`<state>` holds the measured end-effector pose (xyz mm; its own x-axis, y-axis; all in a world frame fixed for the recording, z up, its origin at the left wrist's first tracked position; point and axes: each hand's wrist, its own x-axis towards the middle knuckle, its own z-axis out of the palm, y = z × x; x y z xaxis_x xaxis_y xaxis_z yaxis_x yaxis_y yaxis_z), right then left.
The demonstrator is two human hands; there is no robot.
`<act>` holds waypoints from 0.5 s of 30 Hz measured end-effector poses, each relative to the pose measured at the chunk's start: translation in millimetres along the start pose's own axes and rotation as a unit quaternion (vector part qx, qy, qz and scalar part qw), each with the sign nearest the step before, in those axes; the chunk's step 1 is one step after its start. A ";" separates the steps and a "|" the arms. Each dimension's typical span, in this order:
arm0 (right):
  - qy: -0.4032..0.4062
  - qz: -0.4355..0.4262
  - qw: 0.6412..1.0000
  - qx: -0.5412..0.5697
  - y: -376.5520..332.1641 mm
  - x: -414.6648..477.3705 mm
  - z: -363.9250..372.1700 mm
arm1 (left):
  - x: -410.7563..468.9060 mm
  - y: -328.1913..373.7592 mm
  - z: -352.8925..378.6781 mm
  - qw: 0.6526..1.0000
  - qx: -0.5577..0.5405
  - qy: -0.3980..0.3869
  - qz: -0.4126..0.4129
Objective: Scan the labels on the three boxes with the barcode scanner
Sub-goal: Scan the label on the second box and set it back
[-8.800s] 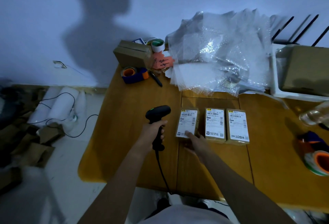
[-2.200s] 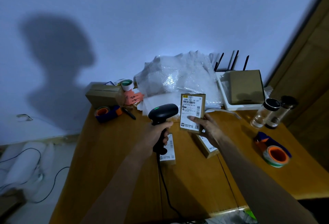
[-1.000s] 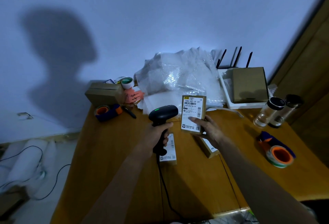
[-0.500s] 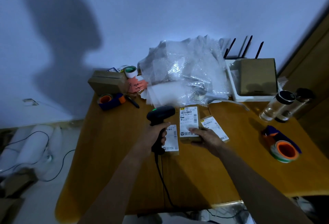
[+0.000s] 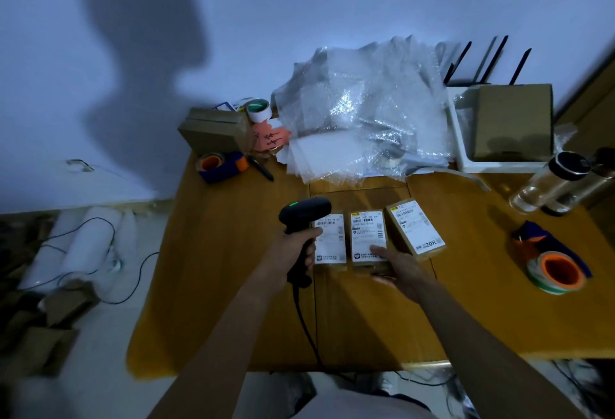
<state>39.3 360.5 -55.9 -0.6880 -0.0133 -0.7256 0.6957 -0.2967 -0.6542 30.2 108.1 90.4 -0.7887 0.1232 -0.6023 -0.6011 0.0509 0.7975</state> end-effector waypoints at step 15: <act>0.107 -0.007 0.991 -0.083 15.7 29.4 8.5 | 6.1 -12.6 -7.9 1.000 -0.005 0.018 -0.009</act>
<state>28.3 347.3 -85.7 -0.6506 0.1967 -0.7335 0.7232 -0.1340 -0.6775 32.0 100.3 76.4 -0.7812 0.0872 -0.6182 -0.6169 0.0439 0.7858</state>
